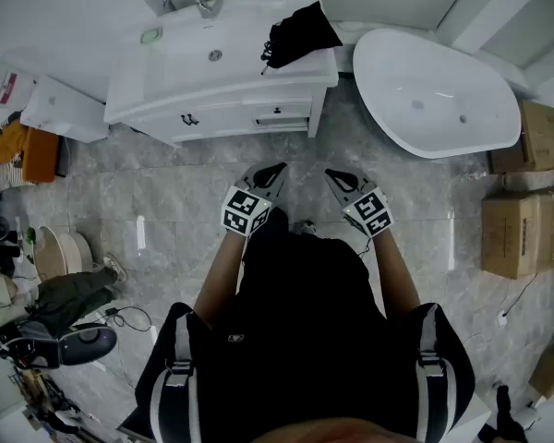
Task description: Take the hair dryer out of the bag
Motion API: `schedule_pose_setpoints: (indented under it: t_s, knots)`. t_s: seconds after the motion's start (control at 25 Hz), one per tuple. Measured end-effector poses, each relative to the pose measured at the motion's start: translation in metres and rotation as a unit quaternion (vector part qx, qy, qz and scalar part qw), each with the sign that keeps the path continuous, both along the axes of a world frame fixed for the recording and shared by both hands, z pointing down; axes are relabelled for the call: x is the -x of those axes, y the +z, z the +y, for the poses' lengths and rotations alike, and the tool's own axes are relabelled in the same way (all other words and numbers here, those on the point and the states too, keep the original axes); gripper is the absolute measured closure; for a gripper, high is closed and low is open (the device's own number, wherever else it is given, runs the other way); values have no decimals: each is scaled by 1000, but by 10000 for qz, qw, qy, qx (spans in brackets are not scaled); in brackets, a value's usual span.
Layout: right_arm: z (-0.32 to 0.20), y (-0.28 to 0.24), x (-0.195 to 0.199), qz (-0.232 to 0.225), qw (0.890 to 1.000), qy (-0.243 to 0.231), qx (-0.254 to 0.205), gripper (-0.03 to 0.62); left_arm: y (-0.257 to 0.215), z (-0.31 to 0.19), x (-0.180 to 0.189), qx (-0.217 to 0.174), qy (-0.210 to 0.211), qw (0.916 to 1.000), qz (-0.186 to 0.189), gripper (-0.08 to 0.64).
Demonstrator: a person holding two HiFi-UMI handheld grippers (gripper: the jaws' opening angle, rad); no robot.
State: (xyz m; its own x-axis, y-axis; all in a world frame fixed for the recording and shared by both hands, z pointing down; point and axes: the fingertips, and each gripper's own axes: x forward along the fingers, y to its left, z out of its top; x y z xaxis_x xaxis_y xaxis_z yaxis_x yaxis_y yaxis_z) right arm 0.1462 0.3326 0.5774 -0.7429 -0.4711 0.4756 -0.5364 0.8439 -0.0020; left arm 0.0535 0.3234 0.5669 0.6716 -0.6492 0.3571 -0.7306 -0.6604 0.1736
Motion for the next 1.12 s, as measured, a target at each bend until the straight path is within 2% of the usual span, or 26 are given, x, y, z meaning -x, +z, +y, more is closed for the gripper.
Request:
schedule_pose_setpoints:
  t_s: [0.8, 1.12]
  knots:
    - [-16, 1, 4, -189, 9996, -61, 190, 532, 0, -10, 5, 97, -166, 9998, 53, 545]
    - [-36, 3, 12, -130, 9996, 35, 254, 532, 3, -34, 10, 195, 4, 9998, 104, 545]
